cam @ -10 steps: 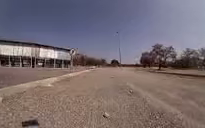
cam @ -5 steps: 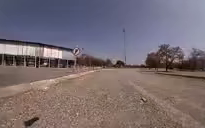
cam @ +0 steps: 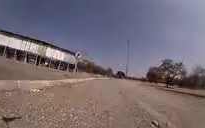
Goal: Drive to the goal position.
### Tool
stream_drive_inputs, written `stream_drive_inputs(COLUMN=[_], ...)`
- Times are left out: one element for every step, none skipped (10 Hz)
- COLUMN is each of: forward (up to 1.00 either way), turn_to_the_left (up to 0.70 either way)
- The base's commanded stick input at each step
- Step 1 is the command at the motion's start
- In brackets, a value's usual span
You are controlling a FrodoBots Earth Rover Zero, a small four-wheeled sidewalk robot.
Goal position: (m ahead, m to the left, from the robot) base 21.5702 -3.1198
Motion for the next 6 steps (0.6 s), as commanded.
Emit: stream_drive_inputs(forward=[1.0,1.0,1.0,1.0,1.0,1.0], turn_to_the_left=[0.0,0.0,0.0,0.0,0.0,0.0])
